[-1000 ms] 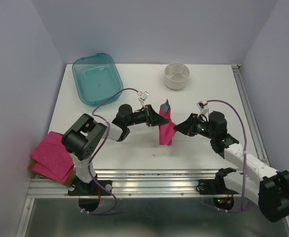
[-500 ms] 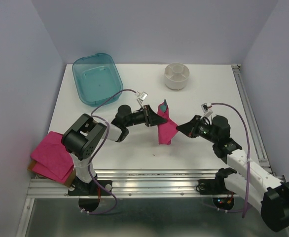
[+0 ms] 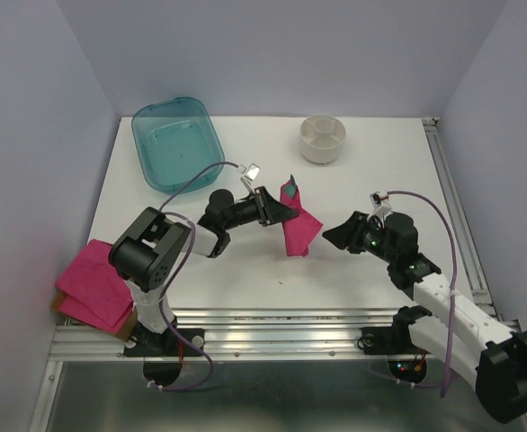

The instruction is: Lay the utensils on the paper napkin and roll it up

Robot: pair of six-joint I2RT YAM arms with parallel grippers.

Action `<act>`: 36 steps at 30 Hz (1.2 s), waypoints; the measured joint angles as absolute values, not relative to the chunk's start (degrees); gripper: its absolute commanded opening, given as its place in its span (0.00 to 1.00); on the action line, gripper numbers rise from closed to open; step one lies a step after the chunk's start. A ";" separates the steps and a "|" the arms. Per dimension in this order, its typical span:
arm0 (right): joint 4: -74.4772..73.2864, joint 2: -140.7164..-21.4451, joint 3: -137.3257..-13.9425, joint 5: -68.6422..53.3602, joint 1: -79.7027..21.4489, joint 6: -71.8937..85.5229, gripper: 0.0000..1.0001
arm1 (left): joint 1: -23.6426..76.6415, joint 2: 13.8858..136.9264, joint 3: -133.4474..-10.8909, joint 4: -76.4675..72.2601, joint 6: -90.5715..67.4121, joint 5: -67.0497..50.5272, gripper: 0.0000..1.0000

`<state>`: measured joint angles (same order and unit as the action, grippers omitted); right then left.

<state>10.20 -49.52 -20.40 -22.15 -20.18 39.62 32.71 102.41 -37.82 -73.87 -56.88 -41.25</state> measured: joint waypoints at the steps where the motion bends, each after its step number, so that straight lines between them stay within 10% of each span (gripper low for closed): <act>1: 9.74 -49.45 -20.43 -22.02 -20.18 39.40 0.49 | 32.47 102.10 -37.82 -73.82 -56.23 -40.77 0.13; 36: 12.56 -62.72 -30.30 -29.34 -23.70 37.93 0.52 | 37.50 92.29 -45.78 -44.56 -39.00 -29.71 0.13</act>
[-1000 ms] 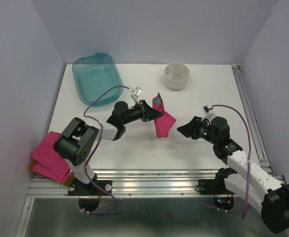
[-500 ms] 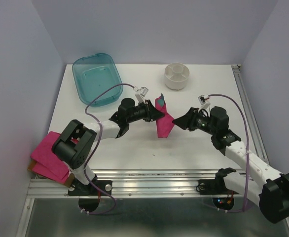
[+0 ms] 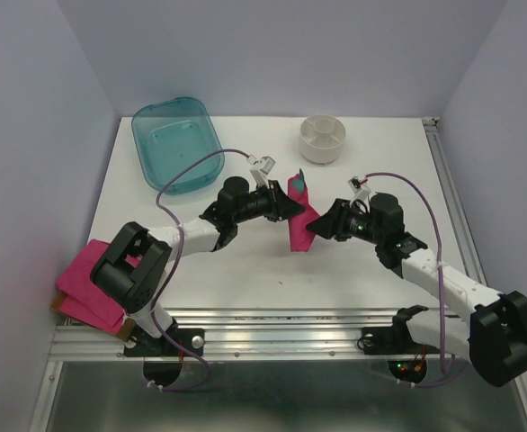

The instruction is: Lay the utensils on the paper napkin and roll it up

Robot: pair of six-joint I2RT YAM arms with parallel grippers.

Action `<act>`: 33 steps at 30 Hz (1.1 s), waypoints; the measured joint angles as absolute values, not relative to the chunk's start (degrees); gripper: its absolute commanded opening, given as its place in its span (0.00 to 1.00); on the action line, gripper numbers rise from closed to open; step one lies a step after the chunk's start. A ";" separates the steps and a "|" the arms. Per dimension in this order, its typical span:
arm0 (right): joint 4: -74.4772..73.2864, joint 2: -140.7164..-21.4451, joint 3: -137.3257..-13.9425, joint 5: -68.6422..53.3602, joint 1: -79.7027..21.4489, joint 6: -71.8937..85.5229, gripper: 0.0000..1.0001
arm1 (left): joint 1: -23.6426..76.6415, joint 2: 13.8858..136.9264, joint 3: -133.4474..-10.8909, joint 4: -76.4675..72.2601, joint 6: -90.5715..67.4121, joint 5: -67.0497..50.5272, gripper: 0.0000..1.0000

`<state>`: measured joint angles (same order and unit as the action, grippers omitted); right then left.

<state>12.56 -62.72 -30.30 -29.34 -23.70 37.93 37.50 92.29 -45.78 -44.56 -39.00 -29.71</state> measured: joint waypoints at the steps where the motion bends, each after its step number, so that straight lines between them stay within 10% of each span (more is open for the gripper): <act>1: 12.53 -62.74 -30.30 -29.10 -23.70 37.91 0.52 | 37.54 92.16 -45.78 -44.56 -39.00 -29.71 0.13; 33: 14.33 -61.82 -30.28 -30.61 -23.70 38.00 0.58 | 38.79 91.39 -45.76 -49.04 -43.77 -35.86 0.13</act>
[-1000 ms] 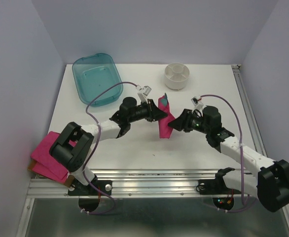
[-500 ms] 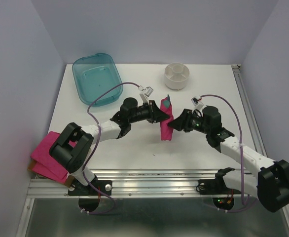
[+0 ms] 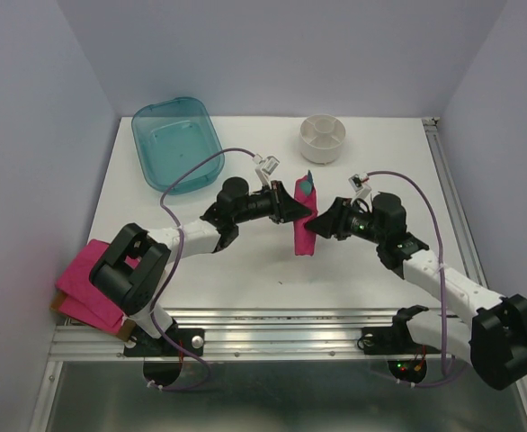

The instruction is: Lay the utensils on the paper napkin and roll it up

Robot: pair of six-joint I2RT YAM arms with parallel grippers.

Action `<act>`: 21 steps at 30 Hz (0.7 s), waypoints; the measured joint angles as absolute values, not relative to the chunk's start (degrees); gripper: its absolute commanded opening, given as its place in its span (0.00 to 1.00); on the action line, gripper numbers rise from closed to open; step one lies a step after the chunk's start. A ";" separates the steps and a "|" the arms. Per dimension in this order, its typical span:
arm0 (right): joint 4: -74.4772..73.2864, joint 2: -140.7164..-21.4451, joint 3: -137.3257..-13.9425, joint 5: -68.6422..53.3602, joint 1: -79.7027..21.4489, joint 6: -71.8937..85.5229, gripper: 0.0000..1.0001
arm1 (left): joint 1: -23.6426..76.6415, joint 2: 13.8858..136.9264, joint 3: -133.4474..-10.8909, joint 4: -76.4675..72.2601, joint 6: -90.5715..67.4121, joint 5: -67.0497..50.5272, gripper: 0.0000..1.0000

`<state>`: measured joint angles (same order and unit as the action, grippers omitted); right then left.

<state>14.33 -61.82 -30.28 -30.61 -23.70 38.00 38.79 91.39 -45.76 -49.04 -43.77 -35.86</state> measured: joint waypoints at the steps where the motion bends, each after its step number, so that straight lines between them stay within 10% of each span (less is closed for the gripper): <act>1: 14.61 -61.67 -30.26 -30.83 -23.70 38.24 0.58 | 38.76 91.39 -45.74 -49.54 -44.03 -36.18 0.13; 21: 15.44 -58.28 -30.26 -32.62 -23.70 38.72 0.59 | 38.06 90.80 -45.30 -53.69 -46.76 -39.79 0.12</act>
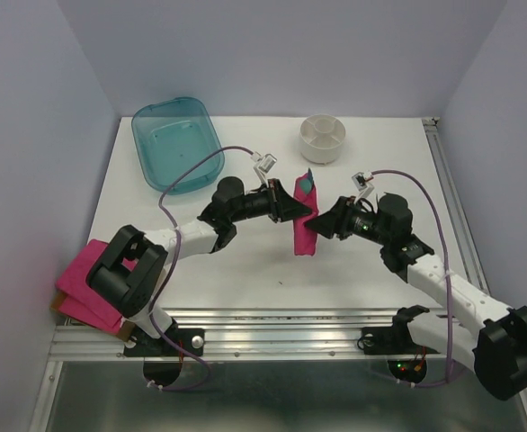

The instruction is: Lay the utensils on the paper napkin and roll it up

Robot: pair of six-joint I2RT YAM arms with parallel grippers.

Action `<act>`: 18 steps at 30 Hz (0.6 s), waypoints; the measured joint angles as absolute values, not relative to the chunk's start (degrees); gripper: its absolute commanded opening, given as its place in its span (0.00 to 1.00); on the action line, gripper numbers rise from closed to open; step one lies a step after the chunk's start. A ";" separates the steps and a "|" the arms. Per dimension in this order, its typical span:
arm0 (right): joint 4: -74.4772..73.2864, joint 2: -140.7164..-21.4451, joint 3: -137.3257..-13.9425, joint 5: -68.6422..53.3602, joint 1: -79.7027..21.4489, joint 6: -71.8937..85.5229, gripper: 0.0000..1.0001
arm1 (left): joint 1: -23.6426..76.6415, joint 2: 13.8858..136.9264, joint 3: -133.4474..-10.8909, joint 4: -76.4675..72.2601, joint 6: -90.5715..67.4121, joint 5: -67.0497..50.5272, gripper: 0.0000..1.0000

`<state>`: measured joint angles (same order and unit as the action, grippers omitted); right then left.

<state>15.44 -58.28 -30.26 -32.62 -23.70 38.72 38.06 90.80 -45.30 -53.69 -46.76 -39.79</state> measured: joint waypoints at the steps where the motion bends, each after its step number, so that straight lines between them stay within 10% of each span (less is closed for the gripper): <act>1: 15.44 -57.98 -30.26 -32.62 -23.70 38.72 0.59 | 37.78 90.37 -45.19 -53.52 -46.74 -39.88 0.12; 18: 17.72 -57.39 -29.06 -35.42 -23.70 40.14 0.59 | 36.49 88.14 -44.66 -52.64 -47.11 -40.49 0.12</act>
